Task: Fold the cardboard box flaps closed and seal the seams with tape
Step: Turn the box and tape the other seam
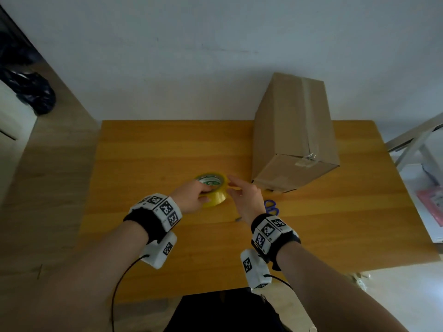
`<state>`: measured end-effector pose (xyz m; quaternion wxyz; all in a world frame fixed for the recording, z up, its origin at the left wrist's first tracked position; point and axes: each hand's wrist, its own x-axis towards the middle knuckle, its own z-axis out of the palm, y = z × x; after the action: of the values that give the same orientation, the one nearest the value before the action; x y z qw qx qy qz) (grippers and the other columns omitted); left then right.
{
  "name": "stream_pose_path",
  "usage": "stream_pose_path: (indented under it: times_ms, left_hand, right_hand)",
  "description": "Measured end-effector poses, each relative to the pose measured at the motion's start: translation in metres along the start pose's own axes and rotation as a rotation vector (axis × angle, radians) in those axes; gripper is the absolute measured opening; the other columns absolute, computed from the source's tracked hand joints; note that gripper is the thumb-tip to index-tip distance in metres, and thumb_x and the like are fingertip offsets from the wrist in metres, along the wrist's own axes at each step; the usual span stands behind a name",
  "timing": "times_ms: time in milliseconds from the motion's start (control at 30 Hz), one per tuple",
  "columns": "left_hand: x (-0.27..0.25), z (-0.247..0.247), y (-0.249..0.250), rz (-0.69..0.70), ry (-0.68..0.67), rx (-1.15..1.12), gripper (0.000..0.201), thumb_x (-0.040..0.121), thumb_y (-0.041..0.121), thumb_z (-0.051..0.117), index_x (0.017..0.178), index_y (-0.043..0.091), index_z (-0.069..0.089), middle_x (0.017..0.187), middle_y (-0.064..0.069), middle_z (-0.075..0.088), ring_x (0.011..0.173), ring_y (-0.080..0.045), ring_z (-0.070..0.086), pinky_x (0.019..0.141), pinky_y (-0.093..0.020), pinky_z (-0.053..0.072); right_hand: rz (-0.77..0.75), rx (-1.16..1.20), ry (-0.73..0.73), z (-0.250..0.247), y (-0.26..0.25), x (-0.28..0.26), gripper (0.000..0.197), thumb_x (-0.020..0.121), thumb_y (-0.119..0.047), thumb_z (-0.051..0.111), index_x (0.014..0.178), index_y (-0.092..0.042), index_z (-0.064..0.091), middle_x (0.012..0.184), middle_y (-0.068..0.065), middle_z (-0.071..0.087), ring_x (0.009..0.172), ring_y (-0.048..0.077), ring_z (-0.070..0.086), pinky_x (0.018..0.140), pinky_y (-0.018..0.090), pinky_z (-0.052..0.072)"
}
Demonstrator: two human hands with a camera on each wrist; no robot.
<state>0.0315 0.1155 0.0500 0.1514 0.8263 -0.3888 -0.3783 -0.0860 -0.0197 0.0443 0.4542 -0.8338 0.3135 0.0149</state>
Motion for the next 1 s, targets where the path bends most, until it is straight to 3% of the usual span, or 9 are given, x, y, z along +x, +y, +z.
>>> stream_pose_path:
  times_ms: [67,167,300,400,600,667,767,833,1000]
  left_hand:
    - [-0.005,-0.011,0.003,0.008,-0.023,-0.049,0.043,0.093,0.021,0.053,0.134,0.012,0.047,0.139,-0.006,0.048,0.125,-0.021,0.047,0.105,-0.034,0.038]
    - [-0.015,-0.025,0.013,0.043,-0.004,-0.099,0.041,0.092,0.020,0.054,0.132,0.011,0.050,0.135,-0.004,0.052,0.121,-0.018,0.051,0.100,-0.027,0.039]
    - [-0.027,-0.043,0.028,0.090,0.040,-0.104,0.039,0.093,0.019,0.054,0.131,0.012,0.052,0.120,0.003,0.058,0.101,-0.011,0.055,0.075,-0.007,0.041]
    - [-0.036,-0.055,0.036,0.104,0.056,-0.123,0.038,0.092,0.022,0.055,0.129,0.015,0.053,0.126,-0.001,0.059,0.108,-0.012,0.056,0.089,-0.022,0.044]
    - [-0.049,-0.071,0.051,0.125,0.091,-0.240,0.040,0.090,0.016,0.056,0.129,0.006,0.051,0.126,-0.007,0.058,0.111,-0.014,0.055,0.090,-0.022,0.044]
    - [-0.053,-0.077,0.054,0.102,0.134,-0.249,0.038,0.092,0.018,0.055,0.128,0.007,0.052,0.122,-0.007,0.061,0.107,-0.015,0.057,0.089,-0.024,0.045]
    - [-0.056,-0.087,0.060,0.060,0.139,-0.334,0.035,0.095,0.012,0.046,0.129,0.003,0.050,0.122,-0.010,0.059,0.104,-0.017,0.054,0.085,-0.024,0.043]
    - [-0.058,-0.091,0.064,0.043,0.131,-0.381,0.033,0.096,0.013,0.044,0.126,0.002,0.052,0.116,-0.010,0.059,0.102,-0.020,0.055,0.076,-0.020,0.044]
    - [-0.060,-0.099,0.066,0.075,0.148,-0.363,0.028,0.091,0.025,0.056,0.108,0.004,0.063,0.104,-0.014,0.066,0.097,-0.029,0.064,0.084,-0.036,0.051]
  right_hand:
    - [-0.121,-0.054,0.039,-0.005,-0.007,-0.001,0.032,0.095,-0.014,0.053,0.125,-0.018,0.062,0.120,0.003,0.065,0.107,0.019,0.061,0.091,0.031,0.049]
    - [-0.287,-0.128,0.136,-0.011,-0.010,-0.001,0.022,0.092,-0.012,0.058,0.108,-0.013,0.072,0.103,0.008,0.069,0.092,0.026,0.065,0.078,0.044,0.053]
    - [-0.439,-0.214,0.226,-0.022,-0.020,-0.002,0.021,0.092,-0.013,0.054,0.103,-0.012,0.072,0.097,0.008,0.069,0.084,0.029,0.065,0.067,0.045,0.054]
    - [-0.512,-0.269,0.299,-0.031,-0.032,-0.006,0.019,0.091,-0.010,0.054,0.097,-0.006,0.072,0.093,0.010,0.069,0.078,0.031,0.066,0.061,0.042,0.054]
    - [-0.615,-0.461,0.374,-0.043,-0.052,-0.009,0.009,0.086,-0.005,0.062,0.077,-0.002,0.061,0.073,0.009,0.059,0.044,0.028,0.053,0.036,0.025,0.034]
    - [-0.631,-0.460,0.353,-0.049,-0.055,-0.012,0.008,0.087,-0.004,0.061,0.079,-0.002,0.060,0.076,0.010,0.059,0.047,0.028,0.054,0.038,0.026,0.035]
    - [-0.566,-0.357,0.222,-0.061,-0.063,-0.010,0.015,0.094,-0.010,0.051,0.091,-0.003,0.064,0.092,0.009,0.064,0.074,0.028,0.061,0.059,0.034,0.046]
    - [-0.552,-0.300,0.144,-0.069,-0.067,-0.011,0.016,0.092,-0.007,0.052,0.095,-0.005,0.067,0.096,0.007,0.066,0.084,0.023,0.061,0.070,0.031,0.048]
    - [-0.619,-0.314,0.122,-0.078,-0.073,-0.013,0.014,0.092,-0.007,0.051,0.091,-0.005,0.064,0.092,0.007,0.065,0.080,0.025,0.060,0.069,0.036,0.049]
